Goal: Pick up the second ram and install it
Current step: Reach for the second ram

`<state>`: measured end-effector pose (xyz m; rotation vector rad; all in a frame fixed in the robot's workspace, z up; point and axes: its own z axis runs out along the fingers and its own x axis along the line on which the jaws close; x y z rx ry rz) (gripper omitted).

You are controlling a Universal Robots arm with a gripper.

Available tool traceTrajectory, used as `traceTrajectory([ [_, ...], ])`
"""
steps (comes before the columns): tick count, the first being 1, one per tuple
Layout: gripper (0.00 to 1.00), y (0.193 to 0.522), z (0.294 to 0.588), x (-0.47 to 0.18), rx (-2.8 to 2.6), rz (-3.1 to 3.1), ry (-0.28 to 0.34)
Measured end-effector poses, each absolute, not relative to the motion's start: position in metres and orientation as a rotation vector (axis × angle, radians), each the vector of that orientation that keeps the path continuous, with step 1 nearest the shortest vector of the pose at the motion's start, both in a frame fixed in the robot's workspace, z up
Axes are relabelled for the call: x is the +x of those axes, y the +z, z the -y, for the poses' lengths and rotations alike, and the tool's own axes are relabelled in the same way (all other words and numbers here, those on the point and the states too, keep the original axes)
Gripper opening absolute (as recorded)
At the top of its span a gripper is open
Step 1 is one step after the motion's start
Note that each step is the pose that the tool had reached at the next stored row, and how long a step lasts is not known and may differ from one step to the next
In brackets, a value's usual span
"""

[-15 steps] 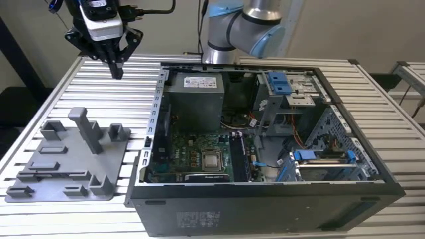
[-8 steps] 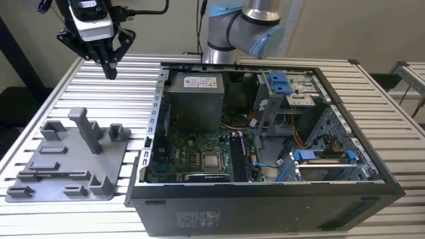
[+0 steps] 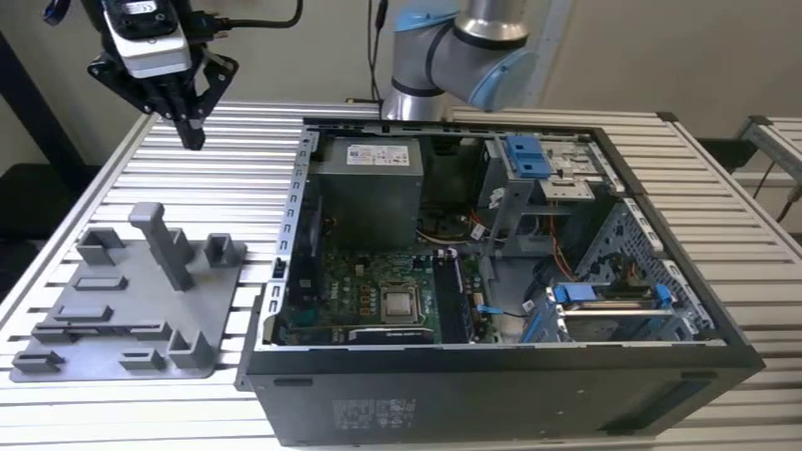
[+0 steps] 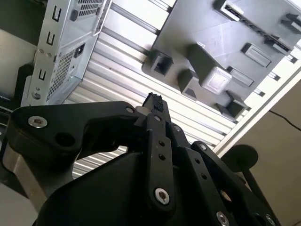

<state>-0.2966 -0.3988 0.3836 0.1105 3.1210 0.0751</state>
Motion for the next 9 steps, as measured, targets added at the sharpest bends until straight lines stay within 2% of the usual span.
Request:
traceTrajectory([
  [9,0.11,0.382,0.399,-0.318,0.111,-3.121,0.075],
])
